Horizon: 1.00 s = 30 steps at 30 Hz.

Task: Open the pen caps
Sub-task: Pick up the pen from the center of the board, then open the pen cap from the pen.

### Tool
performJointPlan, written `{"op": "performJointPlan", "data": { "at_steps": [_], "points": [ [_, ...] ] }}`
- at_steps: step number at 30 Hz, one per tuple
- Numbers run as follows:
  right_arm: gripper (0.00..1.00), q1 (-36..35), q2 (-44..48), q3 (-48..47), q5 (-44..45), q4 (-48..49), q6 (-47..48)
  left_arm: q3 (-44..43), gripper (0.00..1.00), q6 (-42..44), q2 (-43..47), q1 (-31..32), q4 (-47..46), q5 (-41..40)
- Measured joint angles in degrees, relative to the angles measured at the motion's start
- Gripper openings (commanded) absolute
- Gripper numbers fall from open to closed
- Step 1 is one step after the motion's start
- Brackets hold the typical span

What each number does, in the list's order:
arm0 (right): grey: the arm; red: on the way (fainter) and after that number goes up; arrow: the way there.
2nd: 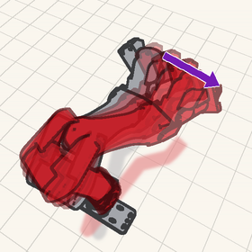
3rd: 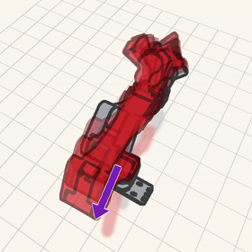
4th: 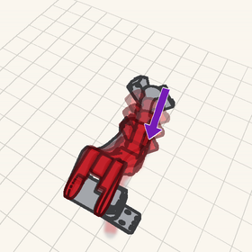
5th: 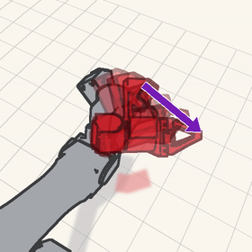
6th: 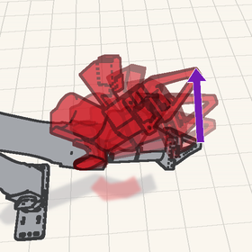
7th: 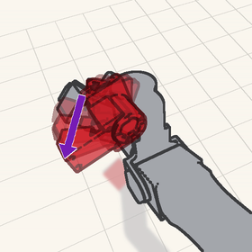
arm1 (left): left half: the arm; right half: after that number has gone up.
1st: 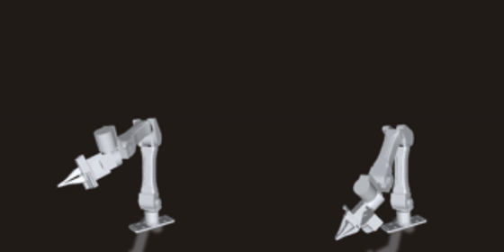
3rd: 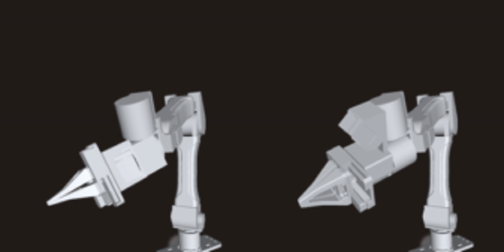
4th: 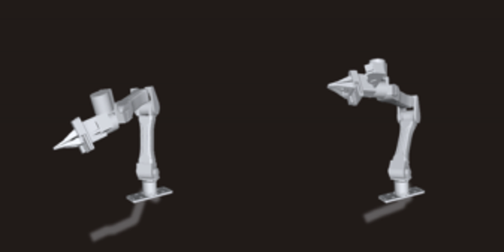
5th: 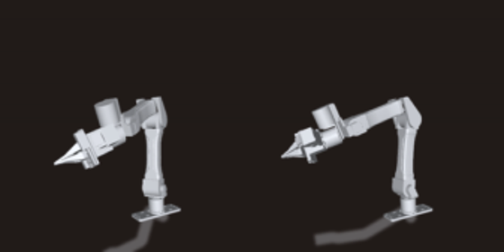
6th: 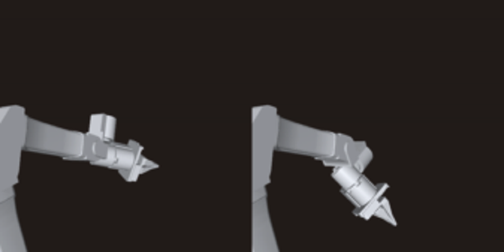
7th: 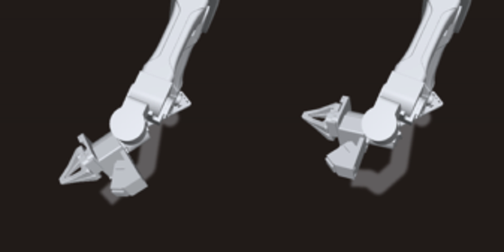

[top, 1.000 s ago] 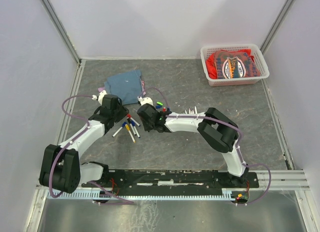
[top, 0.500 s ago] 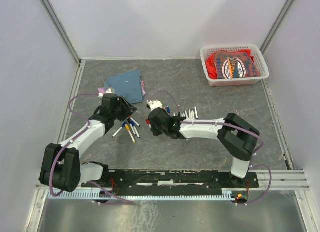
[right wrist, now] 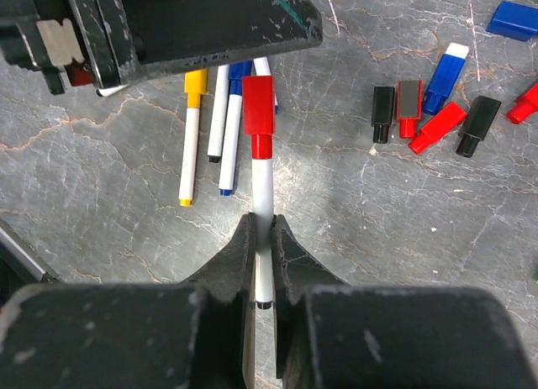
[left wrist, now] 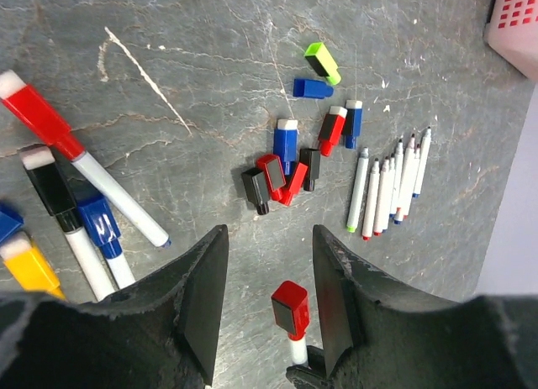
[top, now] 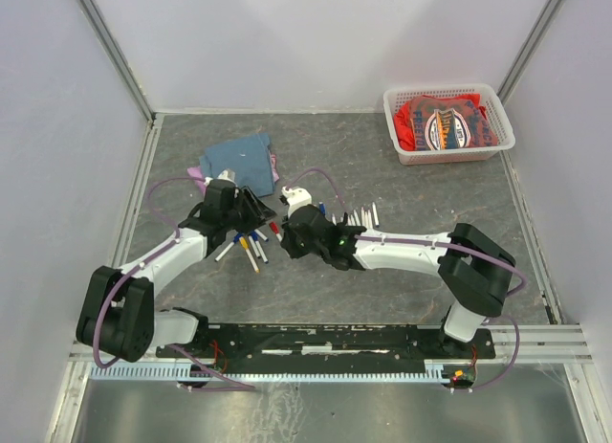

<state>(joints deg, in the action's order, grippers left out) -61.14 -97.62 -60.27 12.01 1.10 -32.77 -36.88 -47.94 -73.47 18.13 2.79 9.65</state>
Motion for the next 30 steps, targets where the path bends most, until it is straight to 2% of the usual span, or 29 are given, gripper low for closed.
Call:
{"op": "performJointPlan", "data": {
  "at_steps": [30],
  "points": [
    [0.01, 0.20, 2.75, 2.60, -3.26, 6.03, -2.84, 3.54, 0.38, -4.39, 0.02, 0.63, -6.82, 7.13]
  ]
}}
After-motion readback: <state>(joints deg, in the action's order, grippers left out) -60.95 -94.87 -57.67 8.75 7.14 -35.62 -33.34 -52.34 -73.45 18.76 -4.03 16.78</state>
